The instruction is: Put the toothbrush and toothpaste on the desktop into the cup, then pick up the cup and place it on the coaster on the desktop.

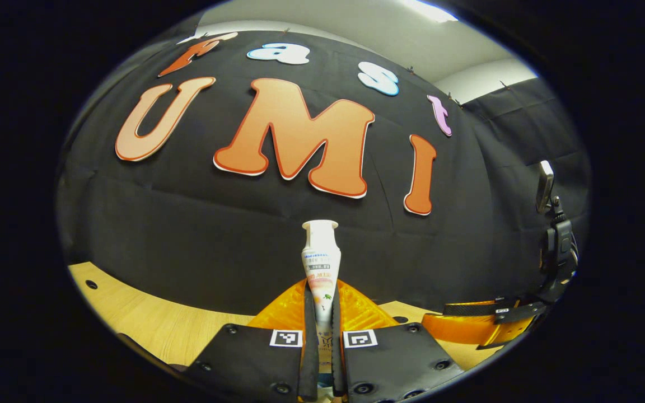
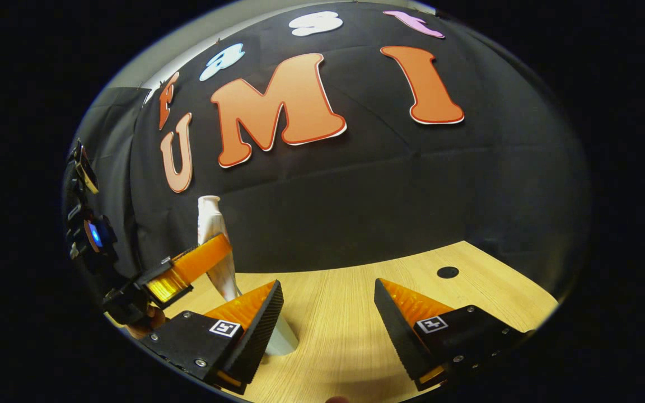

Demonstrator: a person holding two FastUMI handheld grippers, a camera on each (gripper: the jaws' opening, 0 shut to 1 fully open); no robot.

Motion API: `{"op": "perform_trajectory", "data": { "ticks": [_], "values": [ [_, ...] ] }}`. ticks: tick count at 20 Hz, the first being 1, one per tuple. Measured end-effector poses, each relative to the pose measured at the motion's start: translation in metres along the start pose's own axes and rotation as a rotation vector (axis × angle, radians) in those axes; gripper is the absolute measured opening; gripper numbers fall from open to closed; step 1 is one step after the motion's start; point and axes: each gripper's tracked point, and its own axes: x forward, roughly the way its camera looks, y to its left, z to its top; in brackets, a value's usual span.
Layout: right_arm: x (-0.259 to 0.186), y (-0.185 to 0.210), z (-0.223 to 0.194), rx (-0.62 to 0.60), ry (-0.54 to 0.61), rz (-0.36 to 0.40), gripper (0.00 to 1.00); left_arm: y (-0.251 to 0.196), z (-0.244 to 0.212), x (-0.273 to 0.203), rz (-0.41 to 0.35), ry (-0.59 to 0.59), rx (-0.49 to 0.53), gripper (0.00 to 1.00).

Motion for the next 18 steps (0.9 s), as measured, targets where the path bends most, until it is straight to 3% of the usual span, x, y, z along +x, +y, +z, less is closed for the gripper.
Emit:
{"op": "perform_trajectory", "data": {
  "ticks": [8,12,16,17,18],
  "values": [
    [-0.009,-0.001,-0.002,-0.012,0.008,-0.004,0.98,0.007,-0.055,0.008,0.008,0.104,-0.001,0.13],
    [-0.012,-0.005,-0.005,-0.011,0.019,-0.015,0.99,0.005,-0.068,0.002,-0.009,0.157,0.003,0.19],
    [-0.021,-0.004,-0.004,-0.014,0.022,-0.026,0.98,-0.006,-0.068,-0.011,-0.07,0.233,0.063,0.35],
    [-0.023,-0.002,-0.005,-0.022,0.022,-0.033,0.98,-0.006,-0.059,-0.015,-0.074,0.225,0.067,0.52],
    [-0.025,0.0,-0.003,-0.027,0.021,-0.033,0.98,-0.007,-0.049,-0.019,-0.079,0.213,0.066,0.61]
  ]
}}
